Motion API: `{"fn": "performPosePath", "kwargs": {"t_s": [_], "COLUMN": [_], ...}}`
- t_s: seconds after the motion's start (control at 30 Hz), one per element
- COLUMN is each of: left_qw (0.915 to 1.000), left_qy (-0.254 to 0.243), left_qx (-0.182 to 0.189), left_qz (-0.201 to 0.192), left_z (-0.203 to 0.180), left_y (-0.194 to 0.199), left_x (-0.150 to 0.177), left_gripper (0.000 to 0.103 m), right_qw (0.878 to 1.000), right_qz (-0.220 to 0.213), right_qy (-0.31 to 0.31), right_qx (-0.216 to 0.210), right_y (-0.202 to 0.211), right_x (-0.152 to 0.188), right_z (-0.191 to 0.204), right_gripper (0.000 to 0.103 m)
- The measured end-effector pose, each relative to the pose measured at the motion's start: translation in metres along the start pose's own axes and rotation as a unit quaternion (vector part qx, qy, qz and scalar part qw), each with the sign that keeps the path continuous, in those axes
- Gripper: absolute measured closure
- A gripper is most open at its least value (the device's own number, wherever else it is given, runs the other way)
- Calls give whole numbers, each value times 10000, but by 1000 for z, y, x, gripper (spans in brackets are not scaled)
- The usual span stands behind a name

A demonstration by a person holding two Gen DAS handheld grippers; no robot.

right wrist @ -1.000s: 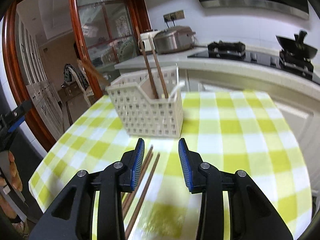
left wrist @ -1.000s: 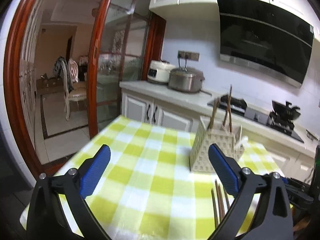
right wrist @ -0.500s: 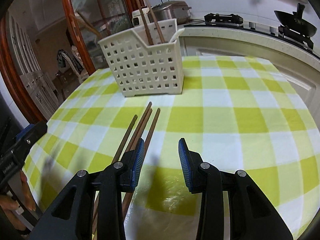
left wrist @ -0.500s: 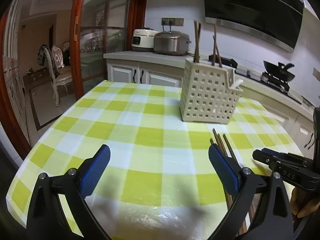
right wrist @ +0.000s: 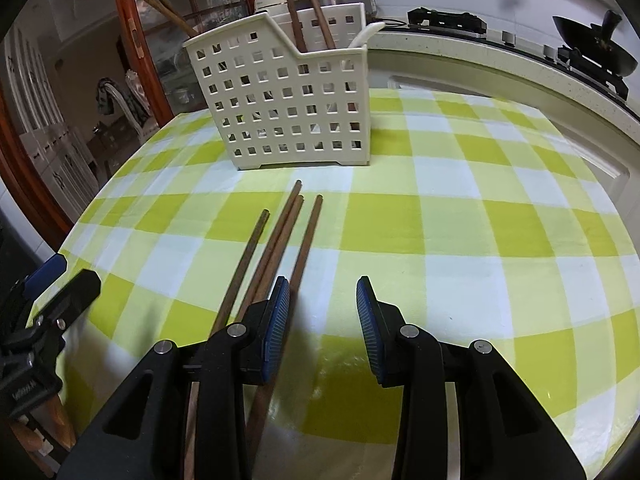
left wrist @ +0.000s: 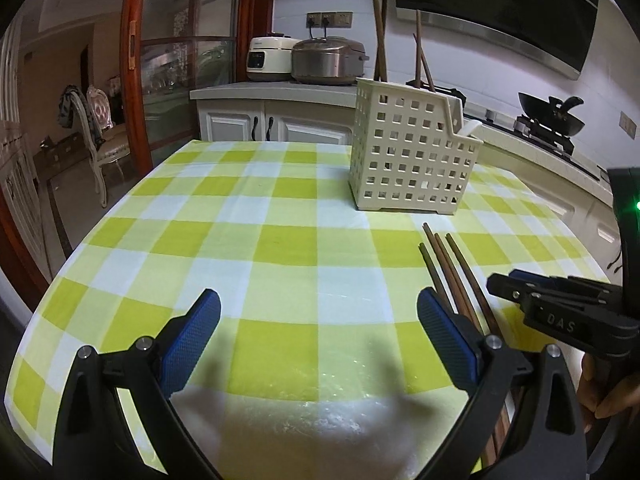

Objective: Organize utensils
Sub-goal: 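Move both tools back down to the remaining brown chopsticks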

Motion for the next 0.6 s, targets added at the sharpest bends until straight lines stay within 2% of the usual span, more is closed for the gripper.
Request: {"fn": "performPosePath", "kwargs": {"t_s": [0.4, 0.6], "left_qw": [9997, 9995], "left_qy": [-231, -273], "left_qx": [34, 94], "left_qz": [51, 121], "left_z": [-4, -3], "left_y": [-5, -6], "left_x": [2, 2], "left_gripper": [7, 7], "right_qw": [9995, 9981], "right_qz": [176, 178], "right_qy": [185, 385], "right_qx": [199, 445], "right_y": [-15, -22], "right_x": [-4, -10], "right_z": [16, 24], "right_gripper": [82, 85]}}
Point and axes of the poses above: each gripper's, at about its wrist camera, not at the fingertips, and y roughly against the way its jaws point, z to its left, x to its underside, the point moved 6 cm from there along -y, roughly the way its jaws point, and after that the axes turned 14 degrees about x, right-handed, at the moved point
